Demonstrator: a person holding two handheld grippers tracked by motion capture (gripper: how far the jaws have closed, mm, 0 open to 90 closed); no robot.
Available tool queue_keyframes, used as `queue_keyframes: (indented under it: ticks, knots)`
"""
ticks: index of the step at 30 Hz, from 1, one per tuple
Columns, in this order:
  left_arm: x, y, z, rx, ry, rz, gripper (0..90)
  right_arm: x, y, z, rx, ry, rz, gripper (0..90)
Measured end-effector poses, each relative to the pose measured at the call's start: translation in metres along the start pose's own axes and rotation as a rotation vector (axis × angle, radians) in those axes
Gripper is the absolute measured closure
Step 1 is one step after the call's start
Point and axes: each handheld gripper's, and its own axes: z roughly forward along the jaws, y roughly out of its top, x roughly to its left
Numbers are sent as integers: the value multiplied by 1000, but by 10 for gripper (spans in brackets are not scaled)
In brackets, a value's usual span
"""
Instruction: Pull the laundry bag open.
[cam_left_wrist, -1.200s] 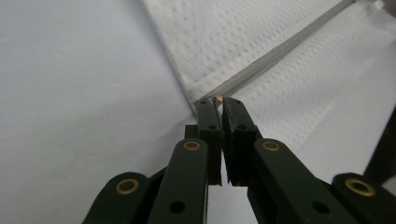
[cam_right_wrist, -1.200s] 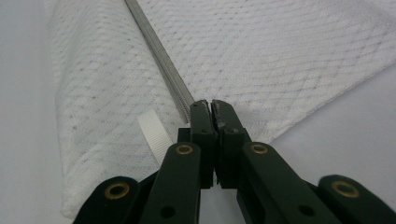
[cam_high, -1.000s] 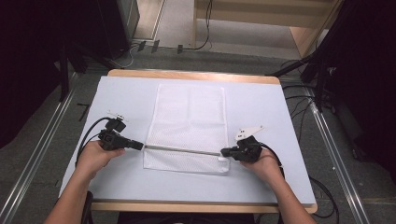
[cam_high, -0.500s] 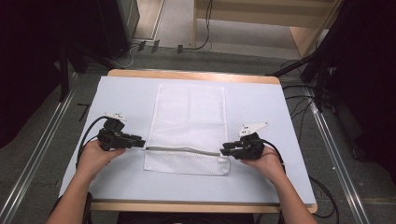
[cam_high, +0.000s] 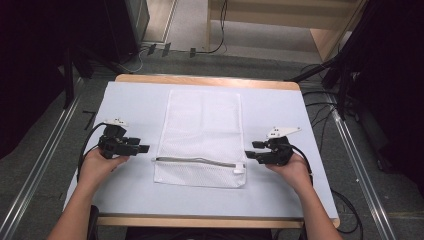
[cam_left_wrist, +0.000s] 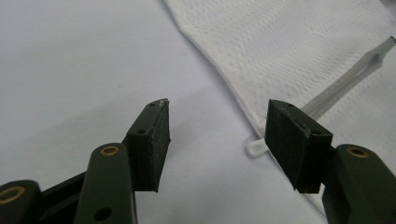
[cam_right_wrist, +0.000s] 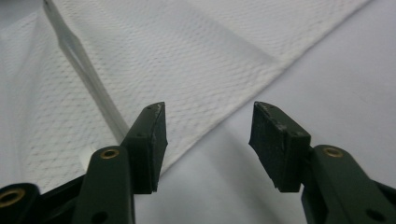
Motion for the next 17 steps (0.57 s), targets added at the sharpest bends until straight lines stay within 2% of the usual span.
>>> queue_keyframes:
  ticks: [1,2,3,8,17]
  knots:
    - [2,0,0,-4,7,-7,402,-2,-1,-1,-1,-5,6,456]
    - [4,-1,0,-8,12,-16,389,-6,-3,-2,-4,-28,31,439]
    - [7,-1,0,-7,21,-23,389,-6,-3,-2,-4,-28,31,439]
    - [13,-3,0,-9,43,-40,367,-17,-7,-6,-12,-74,91,422]
    - [16,-4,2,-5,68,-34,332,-20,-9,-5,-17,-98,101,376]
